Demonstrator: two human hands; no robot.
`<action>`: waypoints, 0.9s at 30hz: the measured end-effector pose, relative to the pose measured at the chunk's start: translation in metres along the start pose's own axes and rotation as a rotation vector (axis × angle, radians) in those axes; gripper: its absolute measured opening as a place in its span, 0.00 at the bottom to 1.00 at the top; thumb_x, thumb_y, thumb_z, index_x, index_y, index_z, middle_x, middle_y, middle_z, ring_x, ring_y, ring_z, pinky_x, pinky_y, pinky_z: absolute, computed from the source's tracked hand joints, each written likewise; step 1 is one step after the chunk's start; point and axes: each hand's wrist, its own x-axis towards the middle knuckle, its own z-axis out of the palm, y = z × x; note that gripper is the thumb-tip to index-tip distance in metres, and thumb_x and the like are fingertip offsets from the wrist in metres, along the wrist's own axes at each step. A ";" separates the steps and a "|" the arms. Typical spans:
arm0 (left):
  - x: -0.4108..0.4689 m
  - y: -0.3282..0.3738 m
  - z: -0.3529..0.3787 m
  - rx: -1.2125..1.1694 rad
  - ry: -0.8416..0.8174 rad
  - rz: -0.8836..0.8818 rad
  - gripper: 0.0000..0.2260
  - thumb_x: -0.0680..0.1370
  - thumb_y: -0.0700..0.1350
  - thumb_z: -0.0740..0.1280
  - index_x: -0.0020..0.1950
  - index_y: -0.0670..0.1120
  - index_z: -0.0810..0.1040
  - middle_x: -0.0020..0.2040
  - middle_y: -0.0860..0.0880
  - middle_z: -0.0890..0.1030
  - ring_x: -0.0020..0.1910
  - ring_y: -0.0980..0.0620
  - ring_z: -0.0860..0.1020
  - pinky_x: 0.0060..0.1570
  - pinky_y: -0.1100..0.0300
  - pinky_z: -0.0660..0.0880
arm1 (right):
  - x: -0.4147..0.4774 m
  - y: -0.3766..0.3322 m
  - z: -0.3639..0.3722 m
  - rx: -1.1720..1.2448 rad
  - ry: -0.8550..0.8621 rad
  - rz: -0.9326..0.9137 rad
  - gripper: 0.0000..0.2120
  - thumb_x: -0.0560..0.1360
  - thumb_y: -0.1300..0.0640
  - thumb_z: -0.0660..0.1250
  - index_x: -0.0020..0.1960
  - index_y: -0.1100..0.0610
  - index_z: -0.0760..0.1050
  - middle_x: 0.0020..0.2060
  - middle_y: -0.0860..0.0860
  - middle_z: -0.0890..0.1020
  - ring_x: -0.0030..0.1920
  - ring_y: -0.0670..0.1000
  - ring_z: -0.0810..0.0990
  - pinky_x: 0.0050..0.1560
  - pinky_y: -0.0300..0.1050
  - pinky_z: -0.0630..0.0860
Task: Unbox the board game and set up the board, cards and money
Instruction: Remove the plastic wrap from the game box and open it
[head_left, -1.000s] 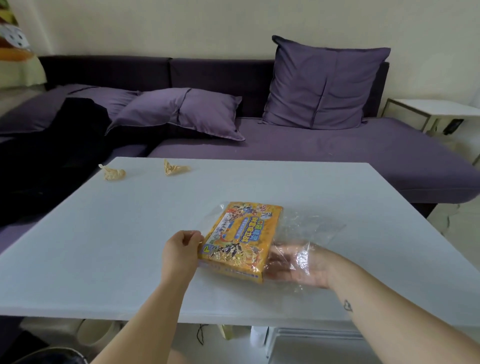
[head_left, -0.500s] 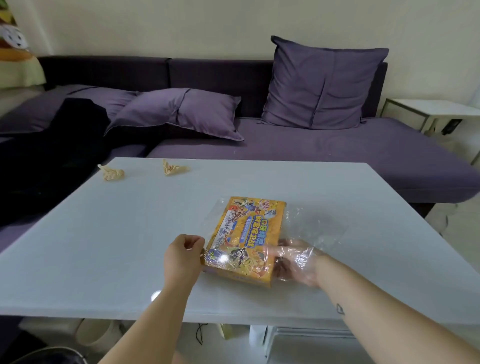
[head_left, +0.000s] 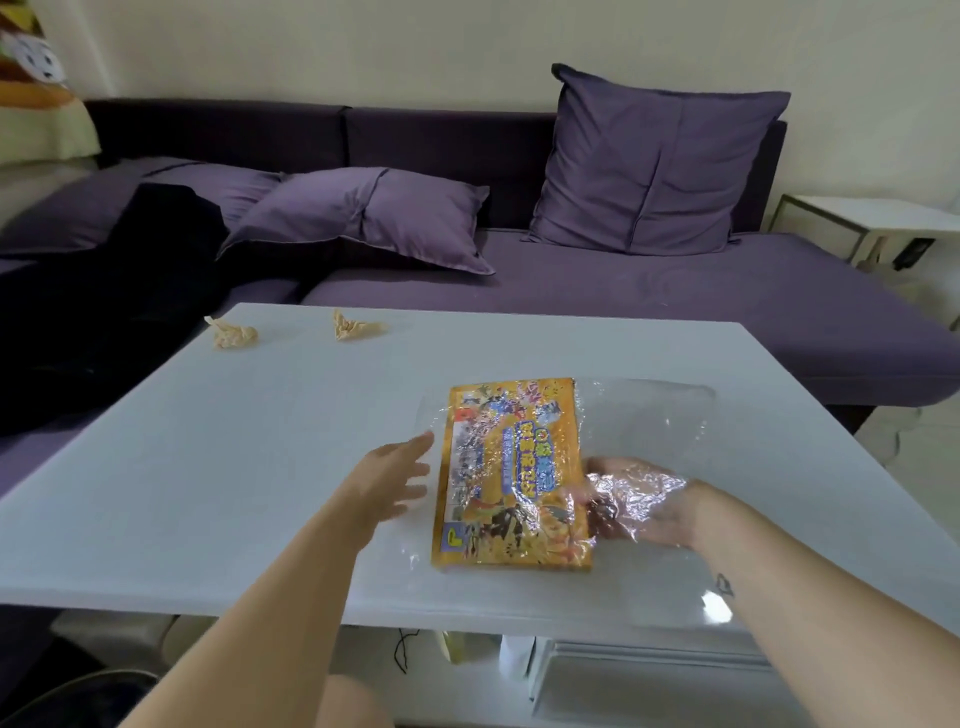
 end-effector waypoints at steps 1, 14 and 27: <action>0.001 0.003 0.001 0.043 -0.018 -0.008 0.14 0.79 0.55 0.61 0.55 0.46 0.75 0.52 0.47 0.80 0.49 0.48 0.79 0.52 0.53 0.74 | 0.001 0.000 0.000 -0.025 -0.021 0.009 0.16 0.70 0.67 0.67 0.57 0.67 0.74 0.46 0.60 0.82 0.38 0.54 0.83 0.36 0.43 0.80; 0.005 -0.021 0.009 0.905 0.522 0.390 0.15 0.83 0.51 0.50 0.47 0.44 0.70 0.33 0.49 0.73 0.34 0.45 0.75 0.32 0.57 0.68 | 0.011 -0.007 0.006 -0.215 0.242 0.005 0.09 0.73 0.55 0.72 0.43 0.61 0.79 0.33 0.56 0.80 0.30 0.51 0.75 0.29 0.36 0.72; 0.011 -0.033 -0.015 0.986 0.631 0.406 0.15 0.82 0.52 0.52 0.43 0.43 0.66 0.30 0.49 0.70 0.31 0.43 0.71 0.29 0.58 0.62 | 0.024 0.010 -0.008 0.100 0.558 -0.113 0.12 0.74 0.56 0.68 0.56 0.59 0.80 0.58 0.55 0.78 0.50 0.57 0.80 0.32 0.37 0.78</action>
